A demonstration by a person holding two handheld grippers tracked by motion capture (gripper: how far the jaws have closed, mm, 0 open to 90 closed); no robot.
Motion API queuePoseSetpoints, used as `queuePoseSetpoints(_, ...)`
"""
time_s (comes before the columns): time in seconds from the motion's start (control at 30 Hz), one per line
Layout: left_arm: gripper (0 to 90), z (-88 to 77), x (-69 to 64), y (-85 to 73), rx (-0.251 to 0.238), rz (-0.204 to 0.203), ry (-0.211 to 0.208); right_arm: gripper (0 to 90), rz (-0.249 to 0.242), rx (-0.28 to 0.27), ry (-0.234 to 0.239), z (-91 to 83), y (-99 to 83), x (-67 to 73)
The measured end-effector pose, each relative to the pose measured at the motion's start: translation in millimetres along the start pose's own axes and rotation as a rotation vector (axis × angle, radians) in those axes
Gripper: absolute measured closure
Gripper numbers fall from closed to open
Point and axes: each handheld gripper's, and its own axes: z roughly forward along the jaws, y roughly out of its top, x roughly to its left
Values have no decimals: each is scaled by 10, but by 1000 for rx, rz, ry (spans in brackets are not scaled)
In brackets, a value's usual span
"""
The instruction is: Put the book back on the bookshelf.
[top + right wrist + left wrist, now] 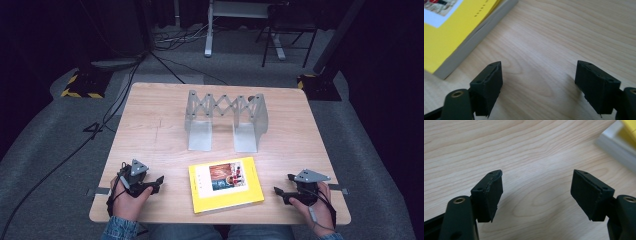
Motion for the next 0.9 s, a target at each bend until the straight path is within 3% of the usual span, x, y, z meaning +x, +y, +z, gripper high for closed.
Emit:
queuePoseSetpoints(0.07, 271, -21, -81, 49, -10, 10, -33, 205, -31, 8, 36, -13, -5, 91)
queuePoseSetpoints(0.13, 272, -26, -121, 72, -15, 19, -44, 202, -34, 10, 39, -18, -7, 107)
queuePoseSetpoints(0.17, 279, -30, -225, 113, -21, 20, -76, 184, -36, 9, 47, -24, -17, 151)
queuePoseSetpoints(0.27, 288, -14, -330, 143, -24, 34, -96, 172, -42, 6, 52, -23, -27, 196)
queuePoseSetpoints(0.4, 298, 78, -553, 192, -19, 56, -162, 165, -69, 6, 75, -21, -26, 259)
queuePoseSetpoints(0.67, 304, 269, -706, 230, 9, 78, -185, 155, -104, 6, 114, 7, -6, 326)
queuePoseSetpoints(0.9, 291, 373, -715, 255, 20, 71, -188, 155, -108, 5, 118, 15, 0, 337)
